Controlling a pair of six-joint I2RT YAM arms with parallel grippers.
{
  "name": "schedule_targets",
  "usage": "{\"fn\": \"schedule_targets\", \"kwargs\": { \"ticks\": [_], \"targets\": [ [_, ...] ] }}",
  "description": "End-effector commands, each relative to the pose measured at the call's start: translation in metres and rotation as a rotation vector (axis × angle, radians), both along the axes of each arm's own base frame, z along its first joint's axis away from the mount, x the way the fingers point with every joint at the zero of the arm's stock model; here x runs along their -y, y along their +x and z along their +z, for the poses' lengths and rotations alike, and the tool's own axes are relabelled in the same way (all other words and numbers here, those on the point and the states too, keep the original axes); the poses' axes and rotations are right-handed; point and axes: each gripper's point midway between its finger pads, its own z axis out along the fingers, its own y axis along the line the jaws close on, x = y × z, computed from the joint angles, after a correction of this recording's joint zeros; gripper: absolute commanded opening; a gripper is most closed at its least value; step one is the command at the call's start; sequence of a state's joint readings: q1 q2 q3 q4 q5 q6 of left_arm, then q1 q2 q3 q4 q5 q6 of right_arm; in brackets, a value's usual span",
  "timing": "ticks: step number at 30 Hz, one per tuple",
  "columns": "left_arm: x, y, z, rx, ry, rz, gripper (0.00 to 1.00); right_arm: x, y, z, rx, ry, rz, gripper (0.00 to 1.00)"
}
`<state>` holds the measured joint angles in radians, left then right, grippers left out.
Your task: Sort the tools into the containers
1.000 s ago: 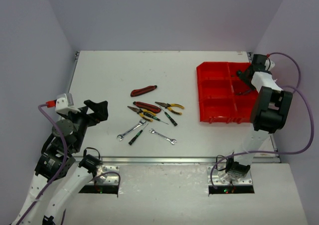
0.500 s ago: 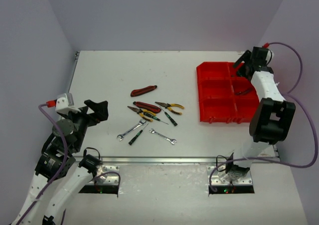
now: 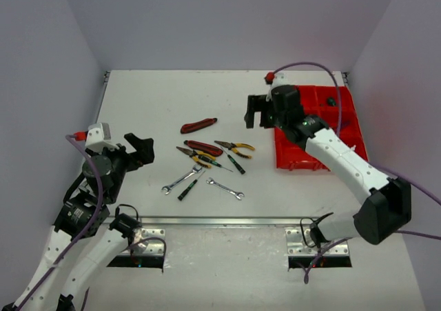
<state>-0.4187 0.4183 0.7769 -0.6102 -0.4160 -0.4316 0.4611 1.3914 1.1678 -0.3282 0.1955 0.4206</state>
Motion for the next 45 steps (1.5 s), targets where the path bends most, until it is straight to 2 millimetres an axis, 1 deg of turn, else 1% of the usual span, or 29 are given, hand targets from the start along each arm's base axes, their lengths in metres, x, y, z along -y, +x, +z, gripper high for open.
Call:
{"fn": "schedule_targets", "kwargs": {
  "ticks": [1, 3, 4, 5, 6, 7, 9, 10, 11, 12, 14, 19, 22, 24, 29, 32, 34, 36, 37, 39, 40, 42, 43, 45],
  "targets": [
    [0.003, 0.005, 0.006, 0.018, -0.014, 0.001, 1.0, -0.034, -0.047, -0.032, -0.05, 0.067, 0.241, 0.99],
    [0.003, 0.005, 0.005, 0.013, -0.011, 0.002, 1.0, -0.055, -0.063, -0.054, -0.101, 0.148, 0.333, 0.99],
    [0.003, 0.005, 0.005, 0.012, -0.011, 0.003, 1.0, -0.061, -0.069, -0.055, -0.118, 0.148, 0.363, 0.99],
    [0.003, 0.005, 0.005, 0.014, -0.012, 0.004, 1.0, -0.06, -0.069, -0.071, -0.166, 0.073, 0.348, 0.98],
    [0.002, 0.005, 0.006, 0.017, -0.013, 0.006, 1.0, -0.057, -0.068, -0.092, -0.225, -0.029, 0.328, 0.96],
    [0.002, 0.004, 0.005, 0.017, -0.013, 0.007, 1.0, -0.062, -0.073, -0.108, -0.272, -0.11, 0.359, 0.94],
    [0.001, 0.004, 0.006, 0.019, -0.015, 0.011, 1.0, -0.058, -0.07, -0.124, -0.305, -0.236, 0.341, 0.85],
    [0.001, 0.004, 0.006, 0.019, -0.016, 0.013, 1.0, -0.059, -0.07, -0.13, -0.329, -0.277, 0.347, 0.76],
    [0.001, 0.004, 0.006, 0.018, -0.015, 0.014, 1.0, -0.059, -0.07, -0.141, -0.358, -0.315, 0.346, 0.71],
    [0.001, 0.004, 0.005, 0.018, -0.015, 0.014, 1.0, -0.06, -0.07, -0.14, -0.354, -0.332, 0.35, 0.66],
    [0.001, 0.005, 0.005, 0.015, -0.013, 0.016, 1.0, -0.066, -0.069, -0.153, -0.38, -0.395, 0.361, 0.59],
    [0.001, 0.005, 0.004, 0.009, -0.01, 0.016, 1.0, -0.08, -0.068, -0.163, -0.392, -0.414, 0.382, 0.58],
    [0.001, 0.005, 0.005, 0.012, -0.013, 0.016, 1.0, -0.085, -0.067, -0.168, -0.404, -0.411, 0.396, 0.56],
    [0.001, 0.005, 0.005, 0.012, -0.012, 0.014, 1.0, -0.086, -0.068, -0.177, -0.429, -0.423, 0.41, 0.56],
    [0.002, 0.005, 0.004, 0.012, -0.012, 0.009, 1.0, -0.086, -0.072, -0.204, -0.508, -0.466, 0.428, 0.46],
    [0.002, 0.005, 0.004, 0.011, -0.011, 0.006, 1.0, -0.085, -0.071, -0.214, -0.524, -0.49, 0.423, 0.4],
    [0.003, 0.005, 0.005, 0.014, -0.013, 0.005, 1.0, -0.085, -0.072, -0.217, -0.535, -0.488, 0.426, 0.32],
    [0.002, 0.004, 0.006, 0.018, -0.015, 0.004, 1.0, -0.087, -0.074, -0.219, -0.542, -0.48, 0.434, 0.28],
    [0.002, 0.004, 0.006, 0.018, -0.015, 0.004, 1.0, -0.088, -0.075, -0.218, -0.542, -0.473, 0.437, 0.24],
    [0.002, 0.004, 0.006, 0.02, -0.015, 0.004, 1.0, -0.089, -0.077, -0.215, -0.54, -0.463, 0.442, 0.04],
    [0.002, 0.004, 0.006, 0.021, -0.016, 0.004, 1.0, -0.09, -0.077, -0.207, -0.525, -0.454, 0.439, 0.0],
    [0.002, 0.004, 0.007, 0.022, -0.017, 0.004, 1.0, -0.092, -0.079, -0.193, -0.489, -0.418, 0.442, 0.0],
    [0.002, 0.004, 0.007, 0.022, -0.017, 0.005, 1.0, -0.095, -0.08, -0.181, -0.462, -0.387, 0.449, 0.0],
    [0.002, 0.004, 0.007, 0.023, -0.016, 0.002, 1.0, -0.096, -0.081, -0.149, -0.384, -0.334, 0.451, 0.0]
  ]
}}
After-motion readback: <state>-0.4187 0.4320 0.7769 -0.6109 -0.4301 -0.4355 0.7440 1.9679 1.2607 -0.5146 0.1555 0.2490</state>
